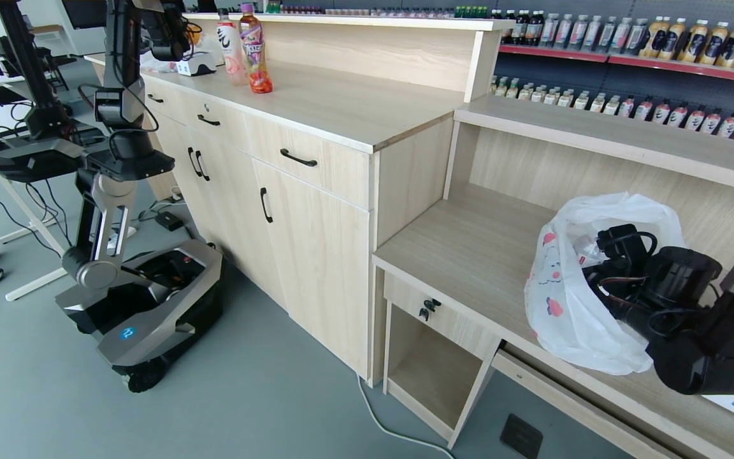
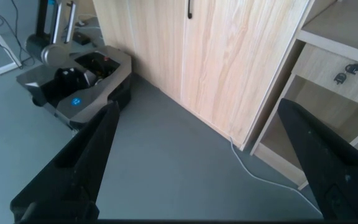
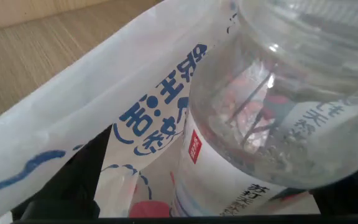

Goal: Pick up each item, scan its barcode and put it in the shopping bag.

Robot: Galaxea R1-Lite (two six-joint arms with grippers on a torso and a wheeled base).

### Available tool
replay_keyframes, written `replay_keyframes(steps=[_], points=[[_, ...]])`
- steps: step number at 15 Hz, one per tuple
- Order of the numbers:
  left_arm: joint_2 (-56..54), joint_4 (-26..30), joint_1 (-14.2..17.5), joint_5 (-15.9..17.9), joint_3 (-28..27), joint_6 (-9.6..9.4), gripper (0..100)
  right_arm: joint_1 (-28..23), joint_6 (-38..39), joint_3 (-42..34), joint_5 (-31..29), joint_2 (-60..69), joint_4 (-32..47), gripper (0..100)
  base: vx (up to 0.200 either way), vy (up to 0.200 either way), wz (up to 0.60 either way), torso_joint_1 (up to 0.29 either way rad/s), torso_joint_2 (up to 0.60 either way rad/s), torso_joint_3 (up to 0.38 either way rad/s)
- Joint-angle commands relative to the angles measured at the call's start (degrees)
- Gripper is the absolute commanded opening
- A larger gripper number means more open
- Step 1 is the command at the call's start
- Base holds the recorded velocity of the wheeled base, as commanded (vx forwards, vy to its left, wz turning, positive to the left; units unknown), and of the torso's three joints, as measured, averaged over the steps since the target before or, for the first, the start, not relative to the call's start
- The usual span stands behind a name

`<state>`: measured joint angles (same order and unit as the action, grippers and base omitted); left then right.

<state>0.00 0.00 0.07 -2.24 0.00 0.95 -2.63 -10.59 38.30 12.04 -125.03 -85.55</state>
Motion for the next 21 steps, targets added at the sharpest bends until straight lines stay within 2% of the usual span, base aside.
replay_keyframes(steps=[1, 3, 5, 8, 13, 19, 21], points=[[0.0, 0.0, 0.0, 0.0, 0.0, 0.02, 100, 0.3, -0.2, -0.9, 0.2, 5.9, 1.4, 100, 0.000, 0.000, 0.00, 0.000, 0.00, 0.000], [0.0, 0.0, 0.0, 0.0, 0.0, 0.02, 100, 0.2, -0.7, -2.7, 0.1, 10.1, 1.5, 100, 0.000, 0.000, 0.00, 0.000, 0.00, 0.000], [0.0, 0.0, 0.0, 0.0, 0.0, 0.02, 100, -0.4, -6.1, -4.6, 0.2, 14.0, 2.8, 100, 0.000, 0.000, 0.00, 0.000, 0.00, 0.000], [0.0, 0.0, 0.0, 0.0, 0.0, 0.02, 100, -0.6, -8.4, -4.2, 0.9, 18.4, 3.6, 100, 0.000, 0.000, 0.00, 0.000, 0.00, 0.000], [0.0, 0.0, 0.0, 0.0, 0.0, 0.02, 100, -1.2, -14.0, -2.4, 1.6, 27.2, 13.0, 100, 0.000, 0.000, -0.60, 0.002, 0.00, 0.004], [0.0, 0.0, 0.0, 0.0, 0.0, 0.02, 100, -1.9, -17.4, -3.9, 1.0, 27.7, 14.8, 100, 0.000, 0.000, -0.60, 0.005, 0.00, 0.005], [0.0, 0.0, 0.0, 0.0, 0.0, 0.02, 100, -2.9, -17.9, -0.4, 0.1, 29.9, 16.3, 100, 0.000, 0.000, -0.60, 0.005, 0.00, -0.002]])
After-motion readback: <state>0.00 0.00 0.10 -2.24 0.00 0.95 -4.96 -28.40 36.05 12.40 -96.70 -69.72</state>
